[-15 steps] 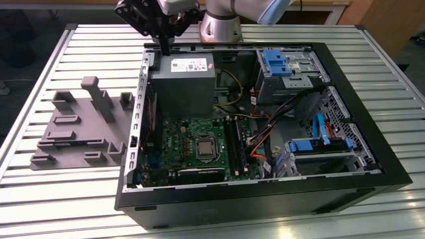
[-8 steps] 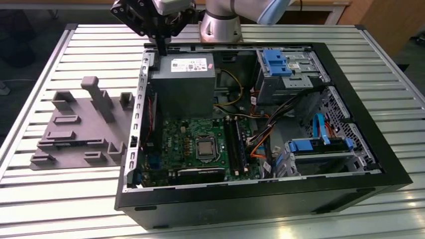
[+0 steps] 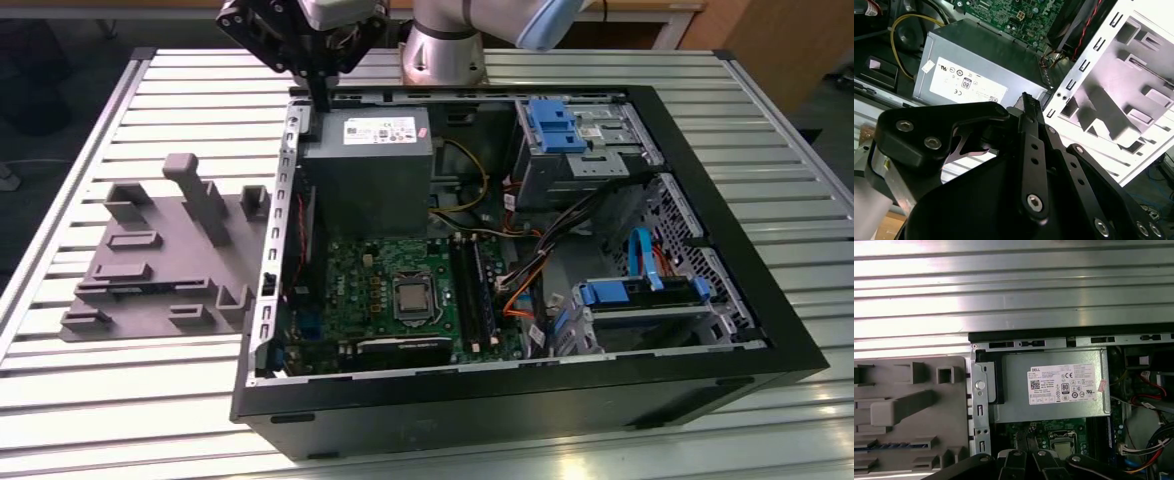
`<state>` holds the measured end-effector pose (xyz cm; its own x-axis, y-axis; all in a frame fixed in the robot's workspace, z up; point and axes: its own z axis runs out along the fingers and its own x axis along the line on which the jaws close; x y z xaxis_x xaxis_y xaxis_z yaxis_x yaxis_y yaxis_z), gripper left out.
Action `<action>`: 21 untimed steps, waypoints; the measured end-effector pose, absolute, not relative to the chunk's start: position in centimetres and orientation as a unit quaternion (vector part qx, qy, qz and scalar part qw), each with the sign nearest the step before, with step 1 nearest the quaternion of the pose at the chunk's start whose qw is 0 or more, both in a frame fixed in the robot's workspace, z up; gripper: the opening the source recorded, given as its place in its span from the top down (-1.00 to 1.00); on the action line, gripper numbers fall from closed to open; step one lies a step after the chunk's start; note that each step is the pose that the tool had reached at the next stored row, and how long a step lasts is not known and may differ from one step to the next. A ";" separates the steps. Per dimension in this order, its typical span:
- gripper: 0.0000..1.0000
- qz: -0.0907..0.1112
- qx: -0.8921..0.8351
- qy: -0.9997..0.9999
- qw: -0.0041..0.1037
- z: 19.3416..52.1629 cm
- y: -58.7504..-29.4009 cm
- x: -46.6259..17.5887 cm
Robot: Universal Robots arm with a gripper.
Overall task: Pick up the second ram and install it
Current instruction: 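Reach for the second ram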
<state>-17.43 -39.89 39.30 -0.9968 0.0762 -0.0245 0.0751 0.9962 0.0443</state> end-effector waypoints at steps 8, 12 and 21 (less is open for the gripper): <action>0.79 0.022 0.038 0.999 0.013 39.3 -39.9 -17.8; 0.79 0.022 0.038 0.999 0.013 39.3 -39.9 -17.9; 0.79 0.022 0.038 0.999 0.013 39.3 -39.9 -18.4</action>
